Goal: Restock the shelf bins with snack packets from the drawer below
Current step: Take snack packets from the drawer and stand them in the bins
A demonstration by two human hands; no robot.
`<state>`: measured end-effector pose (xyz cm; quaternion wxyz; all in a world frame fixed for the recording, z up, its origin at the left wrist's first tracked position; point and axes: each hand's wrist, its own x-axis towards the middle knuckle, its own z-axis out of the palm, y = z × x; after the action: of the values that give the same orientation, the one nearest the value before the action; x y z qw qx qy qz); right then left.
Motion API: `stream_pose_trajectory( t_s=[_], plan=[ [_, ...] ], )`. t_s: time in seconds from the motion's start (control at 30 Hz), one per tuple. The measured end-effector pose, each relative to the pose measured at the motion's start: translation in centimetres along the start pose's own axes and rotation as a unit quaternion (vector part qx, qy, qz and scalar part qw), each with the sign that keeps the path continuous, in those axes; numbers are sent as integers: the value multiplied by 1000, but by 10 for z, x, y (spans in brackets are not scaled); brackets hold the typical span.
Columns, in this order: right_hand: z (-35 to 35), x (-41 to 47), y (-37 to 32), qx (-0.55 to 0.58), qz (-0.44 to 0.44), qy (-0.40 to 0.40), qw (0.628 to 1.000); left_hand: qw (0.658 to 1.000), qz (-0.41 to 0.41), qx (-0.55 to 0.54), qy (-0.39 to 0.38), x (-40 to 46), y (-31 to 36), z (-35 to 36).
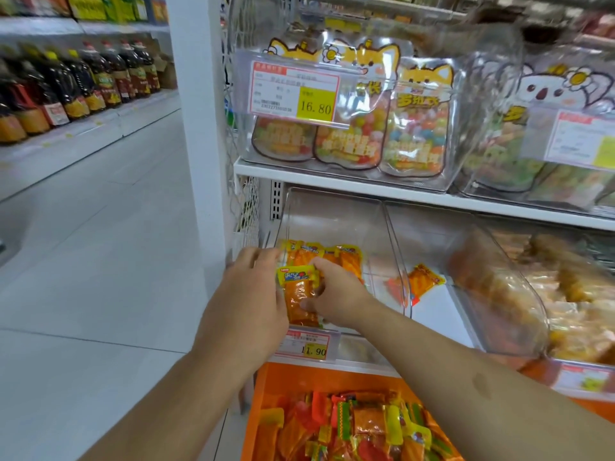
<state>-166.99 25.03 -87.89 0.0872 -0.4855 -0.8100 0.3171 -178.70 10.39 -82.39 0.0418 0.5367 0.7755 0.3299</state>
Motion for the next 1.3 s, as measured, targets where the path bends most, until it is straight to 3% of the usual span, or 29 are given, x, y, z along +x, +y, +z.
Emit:
stream_pose_trajectory(
  t_s=[0.23, 0.63, 0.77, 1.0, 1.3],
  plan=[
    [3, -2, -2, -112, 10, 13, 994, 1000, 4, -7, -4, -1, -6, 5],
    [-9, -6, 0, -15, 28, -55, 998, 1000, 1, -11, -3, 0, -7, 9],
    [-9, -12, 2, -67, -33, -62, 995, 1000, 4, -13, -3, 0, -8, 9],
    [-7, -13, -1, -76, -33, -63, 995, 1000, 0, -12, -2, 0, -7, 12],
    [-11, -6, -5, 8, 23, -101, 995, 1000, 2, -14, -4, 0, -9, 12]
  ],
)
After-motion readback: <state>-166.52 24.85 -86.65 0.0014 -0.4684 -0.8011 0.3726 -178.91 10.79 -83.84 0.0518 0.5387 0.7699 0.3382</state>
